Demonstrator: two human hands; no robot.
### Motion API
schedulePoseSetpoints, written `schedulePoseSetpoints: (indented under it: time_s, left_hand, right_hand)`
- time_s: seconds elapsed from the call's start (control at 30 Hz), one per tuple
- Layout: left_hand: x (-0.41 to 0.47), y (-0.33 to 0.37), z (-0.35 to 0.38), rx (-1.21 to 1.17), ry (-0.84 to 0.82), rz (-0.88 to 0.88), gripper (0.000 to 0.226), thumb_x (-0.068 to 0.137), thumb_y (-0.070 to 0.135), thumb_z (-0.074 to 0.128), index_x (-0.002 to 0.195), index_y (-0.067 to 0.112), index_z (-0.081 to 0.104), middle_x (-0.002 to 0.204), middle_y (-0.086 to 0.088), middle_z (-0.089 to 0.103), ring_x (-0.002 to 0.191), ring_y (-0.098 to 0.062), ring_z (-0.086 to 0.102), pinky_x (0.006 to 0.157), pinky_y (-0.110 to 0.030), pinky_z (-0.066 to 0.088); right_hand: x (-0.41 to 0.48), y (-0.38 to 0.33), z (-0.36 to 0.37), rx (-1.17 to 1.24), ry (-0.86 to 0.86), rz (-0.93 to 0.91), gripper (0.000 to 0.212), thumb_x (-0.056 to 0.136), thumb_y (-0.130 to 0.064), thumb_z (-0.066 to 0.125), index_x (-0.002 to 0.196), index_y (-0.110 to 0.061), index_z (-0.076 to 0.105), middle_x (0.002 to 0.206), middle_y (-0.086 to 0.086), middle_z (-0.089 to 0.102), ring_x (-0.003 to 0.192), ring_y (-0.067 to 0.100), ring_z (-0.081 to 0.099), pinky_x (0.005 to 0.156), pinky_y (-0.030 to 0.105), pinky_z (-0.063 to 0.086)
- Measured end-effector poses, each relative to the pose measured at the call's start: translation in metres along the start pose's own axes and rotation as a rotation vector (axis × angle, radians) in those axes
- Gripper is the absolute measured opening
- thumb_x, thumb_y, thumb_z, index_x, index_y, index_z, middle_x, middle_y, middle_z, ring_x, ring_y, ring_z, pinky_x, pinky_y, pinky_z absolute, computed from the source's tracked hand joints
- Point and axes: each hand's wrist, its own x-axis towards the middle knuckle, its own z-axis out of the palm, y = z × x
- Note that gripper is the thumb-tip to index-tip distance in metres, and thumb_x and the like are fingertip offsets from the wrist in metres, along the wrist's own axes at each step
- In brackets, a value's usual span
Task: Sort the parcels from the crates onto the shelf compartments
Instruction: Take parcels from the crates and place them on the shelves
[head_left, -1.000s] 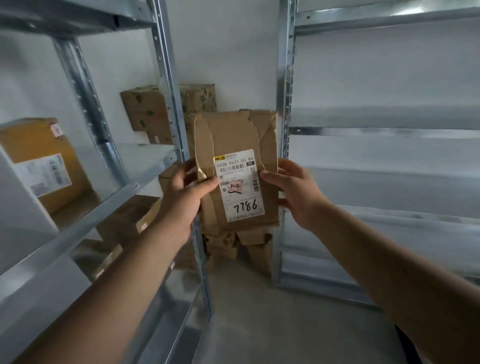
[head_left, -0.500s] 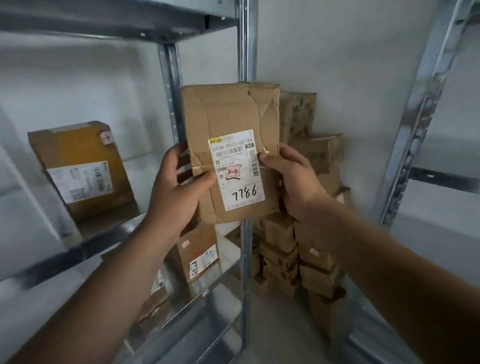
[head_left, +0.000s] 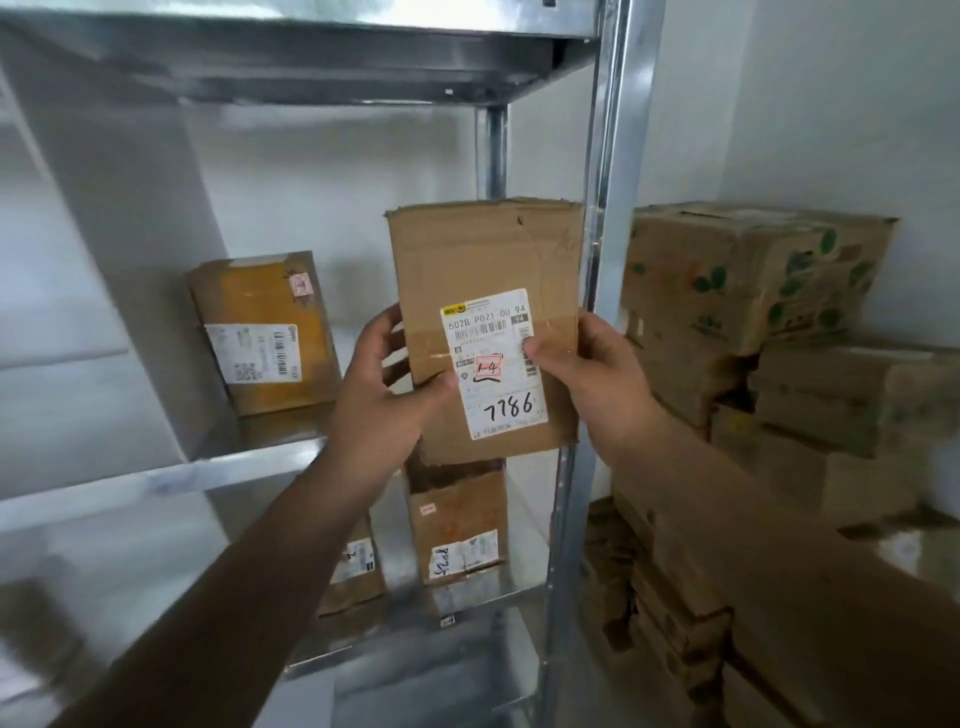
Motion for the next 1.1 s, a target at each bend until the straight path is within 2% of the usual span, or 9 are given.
schedulePoseSetpoints:
  time_s: [0.23,0.33,0.4,0.53,0.6,0.7,0.87,1.0,1.1]
  left_hand:
    - [-0.001,-0.009,0.012,0.013,0.089,0.008,0.072,0.086,0.010,0.085,0.141,0.041,0.051,0.135,0.015,0.067,0.125,-0.020,0.066,0.095,-0.048,0.062]
    - [0.003,-0.012,0.015,-0.007,0.119,0.009,0.070,0.086,0.002,0.083,0.139,0.038,0.053,0.133,0.011,0.069,0.123,-0.022,0.067,0.093,-0.044,0.063]
    - [0.008,-0.014,0.016,-0.022,0.118,0.010,0.070,0.086,0.000,0.082,0.139,0.036,0.054,0.132,0.009,0.069,0.123,-0.023,0.067,0.094,-0.047,0.063]
    - [0.011,-0.023,0.021,0.000,0.162,0.016,0.067,0.074,0.014,0.085,0.131,0.036,0.057,0.132,0.010,0.068,0.125,-0.024,0.065,0.095,-0.051,0.062]
    - [0.014,-0.029,0.023,0.019,0.183,0.026,0.061,0.081,0.008,0.083,0.130,0.033,0.057,0.134,0.010,0.067,0.126,-0.023,0.064,0.095,-0.051,0.062]
    - [0.026,-0.034,0.023,0.006,0.185,0.010,0.057,0.088,-0.004,0.077,0.130,0.029,0.057,0.133,0.009,0.068,0.125,-0.024,0.065,0.092,-0.048,0.064]
    - [0.047,-0.035,0.021,0.045,0.169,-0.032,0.055,0.094,0.001,0.075,0.134,0.031,0.053,0.131,0.013,0.068,0.124,-0.020,0.065,0.093,-0.043,0.064]
    - [0.067,-0.042,0.019,0.062,0.174,-0.053,0.054,0.095,0.002,0.074,0.130,0.036,0.051,0.131,0.013,0.068,0.124,-0.022,0.065,0.091,-0.039,0.064]
    - [0.084,-0.047,0.020,0.101,0.179,-0.059,0.055,0.097,0.003,0.073,0.135,0.035,0.049,0.134,0.013,0.066,0.124,-0.021,0.065,0.091,-0.039,0.063]
  right_hand:
    - [0.020,0.015,-0.014,-0.001,-0.075,-0.058,0.041,0.091,-0.009,0.080,0.130,-0.012,0.068,0.119,0.003,0.079,0.104,0.024,0.079,0.088,0.046,0.064]
    - [0.027,0.019,-0.014,-0.046,-0.103,-0.061,0.046,0.092,-0.016,0.081,0.135,-0.018,0.066,0.121,-0.003,0.078,0.103,0.017,0.078,0.086,0.040,0.064]
    - [0.031,0.019,-0.015,-0.067,-0.113,-0.047,0.047,0.092,-0.019,0.081,0.135,-0.020,0.064,0.120,-0.006,0.078,0.101,0.012,0.078,0.084,0.036,0.065]
    - [0.041,0.023,-0.011,-0.118,-0.115,-0.054,0.039,0.093,-0.014,0.080,0.128,-0.020,0.063,0.117,-0.011,0.075,0.095,0.006,0.077,0.077,0.027,0.064]
    - [0.047,0.026,-0.005,-0.135,-0.103,-0.051,0.034,0.095,-0.013,0.078,0.124,-0.022,0.063,0.114,-0.013,0.074,0.089,0.003,0.076,0.071,0.022,0.062]
    - [0.058,0.029,0.003,-0.155,-0.084,-0.046,0.032,0.097,-0.016,0.076,0.121,-0.029,0.060,0.115,-0.013,0.073,0.096,0.009,0.075,0.076,0.029,0.063]
    - [0.080,0.033,0.013,-0.180,-0.103,-0.037,0.032,0.100,-0.018,0.072,0.124,-0.031,0.054,0.114,-0.013,0.067,0.092,0.003,0.069,0.055,0.011,0.052]
    - [0.099,0.042,0.025,-0.180,-0.083,-0.028,0.030,0.101,-0.018,0.071,0.122,-0.030,0.053,0.116,-0.010,0.069,0.098,0.014,0.073,0.069,0.023,0.059]
    - [0.113,0.048,0.032,-0.181,-0.064,-0.023,0.029,0.102,-0.019,0.070,0.122,-0.031,0.054,0.109,-0.014,0.067,0.090,0.007,0.070,0.069,0.023,0.058]
